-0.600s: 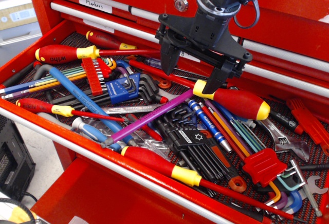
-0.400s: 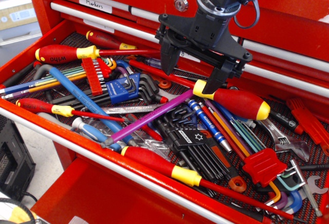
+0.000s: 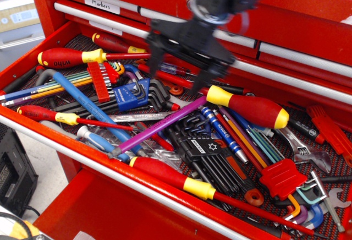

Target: Pick up bit holder

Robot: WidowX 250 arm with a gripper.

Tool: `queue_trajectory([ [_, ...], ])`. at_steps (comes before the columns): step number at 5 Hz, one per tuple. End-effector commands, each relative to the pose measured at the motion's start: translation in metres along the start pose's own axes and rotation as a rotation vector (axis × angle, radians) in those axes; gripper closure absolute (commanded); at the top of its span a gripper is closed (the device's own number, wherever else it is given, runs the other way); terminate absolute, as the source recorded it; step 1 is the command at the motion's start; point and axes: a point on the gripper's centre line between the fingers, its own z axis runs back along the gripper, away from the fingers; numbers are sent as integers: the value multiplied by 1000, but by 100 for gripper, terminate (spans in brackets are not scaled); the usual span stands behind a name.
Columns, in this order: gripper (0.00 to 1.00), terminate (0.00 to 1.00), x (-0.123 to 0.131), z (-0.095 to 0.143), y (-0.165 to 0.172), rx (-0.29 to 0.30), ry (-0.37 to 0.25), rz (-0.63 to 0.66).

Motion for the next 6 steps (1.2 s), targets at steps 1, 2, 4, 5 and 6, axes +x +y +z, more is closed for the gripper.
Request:
queue_trajectory([
  [1,0,0,45,-27,52,78,-125,149],
  [2,0,0,58,-62,85,11,-161,185],
  [4,0,0,68,-102,114,-64,-189,236],
  [5,0,0,67,-113,111,-93,-192,252],
  [6,0,0,68,-119,111,-122,-124,247],
])
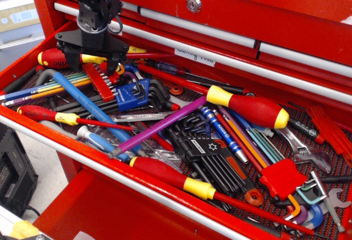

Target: Pick up bit holder

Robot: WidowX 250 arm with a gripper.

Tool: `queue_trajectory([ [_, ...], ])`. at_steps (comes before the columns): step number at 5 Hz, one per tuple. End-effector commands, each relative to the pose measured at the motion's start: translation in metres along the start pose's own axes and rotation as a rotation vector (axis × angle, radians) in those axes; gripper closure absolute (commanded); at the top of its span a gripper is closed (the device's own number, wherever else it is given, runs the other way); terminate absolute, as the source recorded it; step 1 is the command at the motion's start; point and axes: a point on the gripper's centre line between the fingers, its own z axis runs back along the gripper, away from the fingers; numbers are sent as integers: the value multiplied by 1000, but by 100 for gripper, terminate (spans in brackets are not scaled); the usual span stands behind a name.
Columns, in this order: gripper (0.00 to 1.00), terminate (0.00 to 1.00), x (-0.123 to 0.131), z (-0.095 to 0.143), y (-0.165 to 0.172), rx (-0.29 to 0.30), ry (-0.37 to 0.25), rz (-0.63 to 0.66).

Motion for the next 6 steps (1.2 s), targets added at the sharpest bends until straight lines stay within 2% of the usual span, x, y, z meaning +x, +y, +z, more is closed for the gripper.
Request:
queue_trajectory([
  [1,0,0,12,1,5,-40,31,-9],
  [2,0,0,7,-3,2,-49,29,3],
  [3,0,0,-3,-9,1,-79,66,47],
  [4,100,0,-9,-4,-1,-82,58,74],
  [5,100,0,-7,8,-4,-69,9,64],
  [6,100,0,12,31,-3,-38,-49,24],
])
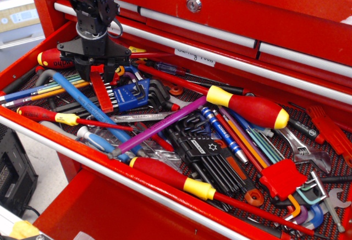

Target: Pick up bit holder

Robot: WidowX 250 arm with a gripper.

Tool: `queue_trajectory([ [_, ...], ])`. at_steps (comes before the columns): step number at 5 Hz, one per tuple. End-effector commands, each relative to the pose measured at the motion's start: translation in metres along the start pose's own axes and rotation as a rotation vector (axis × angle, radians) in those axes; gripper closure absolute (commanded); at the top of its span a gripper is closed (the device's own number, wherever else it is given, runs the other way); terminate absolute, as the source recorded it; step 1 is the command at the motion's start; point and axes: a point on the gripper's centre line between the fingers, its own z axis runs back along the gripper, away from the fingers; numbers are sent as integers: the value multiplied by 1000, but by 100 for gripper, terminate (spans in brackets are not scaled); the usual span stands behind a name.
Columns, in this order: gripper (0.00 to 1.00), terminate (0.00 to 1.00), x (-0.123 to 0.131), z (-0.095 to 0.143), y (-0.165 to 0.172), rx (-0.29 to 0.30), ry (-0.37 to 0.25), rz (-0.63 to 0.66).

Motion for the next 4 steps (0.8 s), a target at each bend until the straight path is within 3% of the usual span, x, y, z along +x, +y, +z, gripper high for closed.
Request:
queue_trajectory([
  [1,100,0,35,72,10,45,-131,-87],
  [2,100,0,44,116,13,121,-102,-115],
  [3,100,0,55,154,12,195,-115,-135],
  [4,100,100,62,180,0,226,-137,-218],
])
